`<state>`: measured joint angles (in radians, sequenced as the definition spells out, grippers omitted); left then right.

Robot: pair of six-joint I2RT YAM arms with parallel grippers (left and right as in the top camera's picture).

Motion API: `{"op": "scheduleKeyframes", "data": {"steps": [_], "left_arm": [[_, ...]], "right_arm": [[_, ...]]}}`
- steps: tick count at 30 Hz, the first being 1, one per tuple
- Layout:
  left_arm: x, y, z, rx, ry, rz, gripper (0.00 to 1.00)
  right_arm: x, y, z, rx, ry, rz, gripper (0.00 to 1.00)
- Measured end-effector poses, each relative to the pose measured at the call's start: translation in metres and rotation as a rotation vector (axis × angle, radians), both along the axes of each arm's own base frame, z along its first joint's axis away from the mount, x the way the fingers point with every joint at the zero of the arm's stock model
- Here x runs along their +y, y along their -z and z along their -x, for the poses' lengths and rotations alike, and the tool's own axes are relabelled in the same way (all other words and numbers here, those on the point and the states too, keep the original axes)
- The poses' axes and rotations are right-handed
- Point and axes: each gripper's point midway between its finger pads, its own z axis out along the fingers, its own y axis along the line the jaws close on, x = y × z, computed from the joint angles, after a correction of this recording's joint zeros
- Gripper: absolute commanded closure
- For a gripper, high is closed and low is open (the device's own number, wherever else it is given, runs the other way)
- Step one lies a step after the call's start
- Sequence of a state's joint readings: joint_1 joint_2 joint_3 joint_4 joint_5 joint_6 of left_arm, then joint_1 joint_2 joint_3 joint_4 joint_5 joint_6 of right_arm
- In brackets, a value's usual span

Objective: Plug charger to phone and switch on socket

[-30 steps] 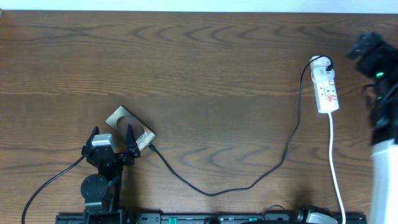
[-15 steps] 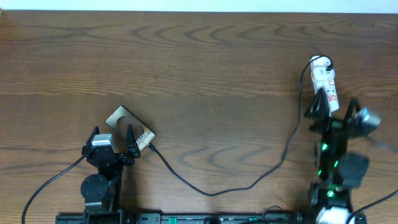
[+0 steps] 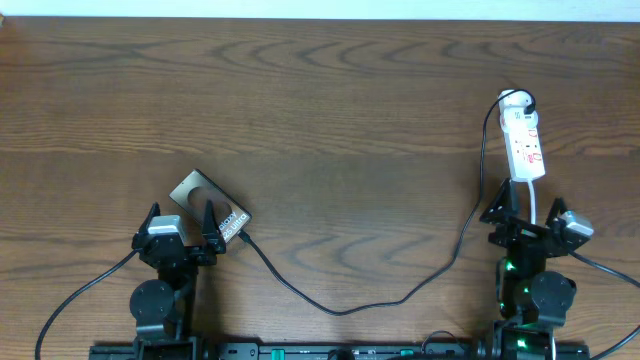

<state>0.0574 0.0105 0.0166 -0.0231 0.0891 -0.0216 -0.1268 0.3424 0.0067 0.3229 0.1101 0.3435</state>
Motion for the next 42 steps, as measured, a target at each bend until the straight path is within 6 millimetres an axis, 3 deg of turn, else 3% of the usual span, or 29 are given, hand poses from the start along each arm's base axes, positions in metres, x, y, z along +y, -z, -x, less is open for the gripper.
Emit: {"op": "scheduleKeyframes", "data": {"steps": [8, 24, 42], "left_arm": [[0.000, 0.000, 0.000, 0.000, 0.003, 0.001, 0.13], [0.000, 0.000, 0.000, 0.000, 0.002, 0.001, 0.12], [0.000, 0.000, 0.000, 0.000, 0.002, 0.001, 0.12]], "right_arm": [[-0.001, 0.058, 0.017, 0.240, 0.017, -0.008, 0.01], [0.015, 0.016, 0.019, 0.109, -0.055, 0.239, 0.01], [0.019, 0.016, 0.019, 0.112, -0.073, 0.274, 0.01]]}}
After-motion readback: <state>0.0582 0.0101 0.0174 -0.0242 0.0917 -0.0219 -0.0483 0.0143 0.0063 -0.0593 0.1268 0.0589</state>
